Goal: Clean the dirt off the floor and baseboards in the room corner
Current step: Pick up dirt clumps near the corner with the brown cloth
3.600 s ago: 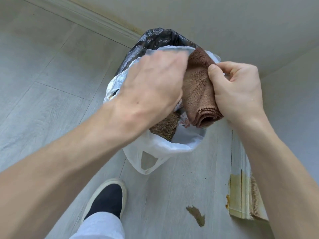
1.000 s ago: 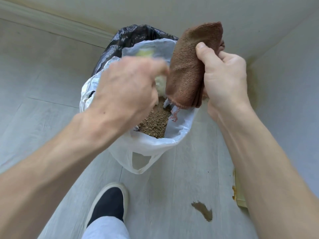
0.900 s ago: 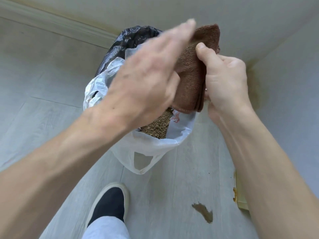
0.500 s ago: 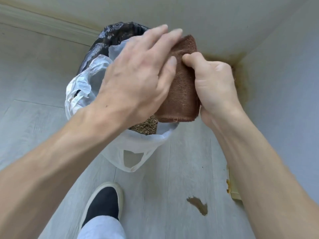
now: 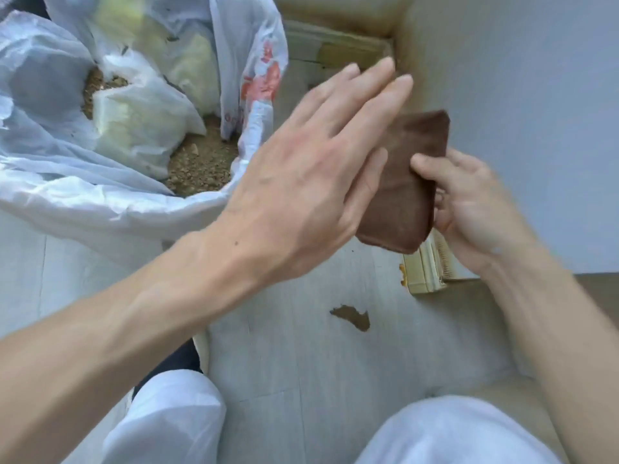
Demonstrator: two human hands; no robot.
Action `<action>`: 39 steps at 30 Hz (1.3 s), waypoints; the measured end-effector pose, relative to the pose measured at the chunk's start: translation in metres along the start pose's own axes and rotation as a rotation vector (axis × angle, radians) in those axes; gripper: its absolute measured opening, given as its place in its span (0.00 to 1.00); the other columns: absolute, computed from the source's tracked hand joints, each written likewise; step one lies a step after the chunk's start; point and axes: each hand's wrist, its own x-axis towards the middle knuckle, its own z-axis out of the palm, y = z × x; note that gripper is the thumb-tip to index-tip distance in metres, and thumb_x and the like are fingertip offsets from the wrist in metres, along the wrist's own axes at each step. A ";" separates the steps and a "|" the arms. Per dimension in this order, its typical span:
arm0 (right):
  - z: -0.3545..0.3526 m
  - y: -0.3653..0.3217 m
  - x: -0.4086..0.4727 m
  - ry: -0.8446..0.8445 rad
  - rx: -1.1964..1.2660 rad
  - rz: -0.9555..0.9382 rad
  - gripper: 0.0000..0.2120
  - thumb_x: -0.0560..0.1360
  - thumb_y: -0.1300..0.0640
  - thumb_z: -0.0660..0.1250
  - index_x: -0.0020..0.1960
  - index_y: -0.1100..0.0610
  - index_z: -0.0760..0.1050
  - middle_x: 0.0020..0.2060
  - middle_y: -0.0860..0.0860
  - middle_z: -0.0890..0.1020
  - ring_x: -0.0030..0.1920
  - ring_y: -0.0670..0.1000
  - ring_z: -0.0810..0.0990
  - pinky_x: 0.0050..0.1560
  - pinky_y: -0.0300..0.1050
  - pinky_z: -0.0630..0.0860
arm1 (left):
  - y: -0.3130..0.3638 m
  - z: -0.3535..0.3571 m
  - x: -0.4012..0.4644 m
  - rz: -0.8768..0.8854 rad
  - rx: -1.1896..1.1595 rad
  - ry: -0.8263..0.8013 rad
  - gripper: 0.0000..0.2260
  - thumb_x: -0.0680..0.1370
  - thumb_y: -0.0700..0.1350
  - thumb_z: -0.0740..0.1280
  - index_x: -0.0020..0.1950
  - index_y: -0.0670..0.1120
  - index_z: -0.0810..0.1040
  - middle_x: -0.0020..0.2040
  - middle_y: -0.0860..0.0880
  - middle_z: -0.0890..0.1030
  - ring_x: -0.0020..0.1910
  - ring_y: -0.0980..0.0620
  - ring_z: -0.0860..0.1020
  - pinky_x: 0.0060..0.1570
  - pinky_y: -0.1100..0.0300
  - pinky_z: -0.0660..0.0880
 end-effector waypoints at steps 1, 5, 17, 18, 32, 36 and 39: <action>-0.014 0.032 -0.009 0.051 -0.018 0.082 0.09 0.82 0.59 0.66 0.60 0.56 0.81 0.51 0.51 0.87 0.51 0.50 0.86 0.46 0.43 0.82 | 0.005 0.014 -0.008 0.041 -0.023 -0.055 0.21 0.85 0.43 0.57 0.79 0.40 0.67 0.79 0.43 0.68 0.79 0.44 0.64 0.79 0.54 0.59; -0.059 0.161 -0.059 0.261 -0.156 0.406 0.09 0.82 0.61 0.67 0.60 0.56 0.81 0.51 0.52 0.88 0.49 0.47 0.87 0.43 0.39 0.82 | -0.010 0.064 -0.051 0.064 -0.028 -0.321 0.20 0.84 0.42 0.57 0.76 0.40 0.71 0.74 0.44 0.74 0.74 0.44 0.71 0.73 0.50 0.69; -0.035 0.272 -0.070 0.529 -0.442 0.474 0.07 0.83 0.58 0.64 0.60 0.53 0.78 0.51 0.50 0.84 0.51 0.53 0.81 0.52 0.47 0.74 | -0.085 0.094 -0.123 -0.333 -0.021 -0.592 0.20 0.85 0.41 0.58 0.78 0.47 0.69 0.73 0.49 0.76 0.71 0.47 0.73 0.67 0.53 0.72; -0.027 0.271 -0.066 0.508 -0.426 0.442 0.07 0.83 0.58 0.65 0.59 0.53 0.78 0.50 0.50 0.84 0.50 0.53 0.82 0.51 0.47 0.76 | -0.086 0.093 -0.125 -0.350 -0.029 -0.596 0.21 0.85 0.41 0.58 0.79 0.47 0.69 0.73 0.50 0.75 0.71 0.48 0.73 0.68 0.53 0.72; -0.053 0.193 0.009 0.341 -0.410 0.297 0.10 0.78 0.57 0.67 0.54 0.43 0.82 0.50 0.47 0.87 0.52 0.53 0.85 0.59 0.59 0.82 | -0.102 0.076 -0.132 -0.463 -0.124 -0.607 0.22 0.86 0.43 0.54 0.81 0.50 0.63 0.77 0.52 0.69 0.74 0.54 0.67 0.69 0.67 0.57; -0.035 0.163 0.085 0.140 -0.804 0.112 0.13 0.81 0.59 0.63 0.64 0.54 0.78 0.53 0.51 0.82 0.53 0.53 0.79 0.51 0.45 0.72 | -0.106 0.074 -0.137 -0.479 -0.118 -0.615 0.22 0.86 0.44 0.53 0.81 0.51 0.62 0.78 0.53 0.67 0.76 0.55 0.65 0.70 0.67 0.56; -0.004 0.171 0.125 -0.020 -0.977 0.018 0.14 0.82 0.63 0.60 0.65 0.57 0.76 0.57 0.55 0.81 0.56 0.56 0.78 0.52 0.45 0.69 | -0.106 0.074 -0.141 -0.504 -0.137 -0.630 0.22 0.87 0.44 0.52 0.82 0.51 0.62 0.79 0.54 0.66 0.76 0.55 0.63 0.71 0.69 0.55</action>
